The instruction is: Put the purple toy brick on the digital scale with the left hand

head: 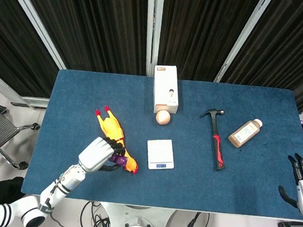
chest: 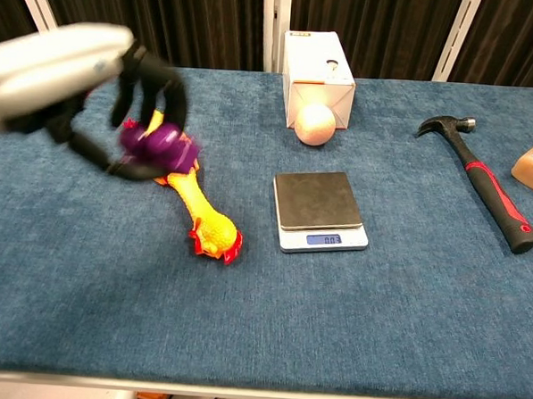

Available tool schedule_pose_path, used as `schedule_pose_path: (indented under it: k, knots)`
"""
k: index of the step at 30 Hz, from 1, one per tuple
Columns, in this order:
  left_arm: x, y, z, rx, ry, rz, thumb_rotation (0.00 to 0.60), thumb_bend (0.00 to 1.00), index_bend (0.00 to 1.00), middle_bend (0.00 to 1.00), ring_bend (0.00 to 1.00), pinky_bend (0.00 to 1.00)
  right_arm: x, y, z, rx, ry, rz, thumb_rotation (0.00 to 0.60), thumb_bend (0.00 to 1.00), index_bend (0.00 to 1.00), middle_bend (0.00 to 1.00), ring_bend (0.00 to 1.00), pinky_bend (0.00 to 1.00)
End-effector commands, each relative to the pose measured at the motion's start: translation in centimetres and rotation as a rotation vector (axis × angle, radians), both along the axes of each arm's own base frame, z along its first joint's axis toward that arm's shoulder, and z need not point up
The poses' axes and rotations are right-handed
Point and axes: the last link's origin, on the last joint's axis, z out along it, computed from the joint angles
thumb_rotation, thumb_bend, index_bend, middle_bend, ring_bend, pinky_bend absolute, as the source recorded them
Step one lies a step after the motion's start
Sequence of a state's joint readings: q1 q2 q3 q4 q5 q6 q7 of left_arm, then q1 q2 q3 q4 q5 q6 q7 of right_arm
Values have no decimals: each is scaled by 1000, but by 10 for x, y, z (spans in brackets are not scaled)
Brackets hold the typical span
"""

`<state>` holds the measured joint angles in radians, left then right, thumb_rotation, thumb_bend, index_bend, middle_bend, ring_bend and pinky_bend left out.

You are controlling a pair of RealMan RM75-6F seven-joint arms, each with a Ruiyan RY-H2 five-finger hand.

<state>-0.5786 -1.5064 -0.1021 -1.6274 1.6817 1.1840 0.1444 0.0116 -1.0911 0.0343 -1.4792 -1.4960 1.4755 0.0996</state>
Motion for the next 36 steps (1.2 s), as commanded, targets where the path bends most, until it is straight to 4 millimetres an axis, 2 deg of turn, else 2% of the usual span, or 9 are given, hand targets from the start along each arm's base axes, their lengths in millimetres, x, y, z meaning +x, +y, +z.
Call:
schedule_pose_path:
  k: [1, 6, 13, 19, 28, 33, 36]
  knots:
    - [33, 15, -14, -45, -4, -27, 600, 254, 616, 609, 528, 640, 0, 0, -1, 3, 2, -1, 600, 224, 0, 0, 0, 0]
    - [63, 30, -43, -105, 24, -40, 600, 255, 615, 609, 528, 640, -3, 1, 0, -1, 2, -12, 600, 224, 0, 0, 0, 0]
    - [88, 54, -80, -141, 64, -12, 600, 254, 614, 608, 528, 635, -10, 3, 0, 1, 1, -31, 600, 224, 0, 0, 0, 0]
    - [96, 71, -108, -142, 122, 8, 600, 254, 613, 607, 528, 634, -12, 3, -2, 15, 1, -29, 600, 224, 0, 0, 0, 0]
    - [100, 85, -130, -119, 153, 41, 600, 258, 599, 598, 525, 632, -10, 1, -3, 19, -4, -23, 600, 224, 0, 0, 0, 0]
    - [105, 85, -136, -131, 142, 49, 600, 257, 497, 576, 513, 629, -14, -1, -5, 25, -2, -38, 600, 224, 0, 0, 0, 0]
    - [105, 85, -141, -118, 178, 30, 600, 250, 383, 493, 436, 567, -13, -1, -5, 27, -5, -35, 600, 223, 0, 0, 0, 0]
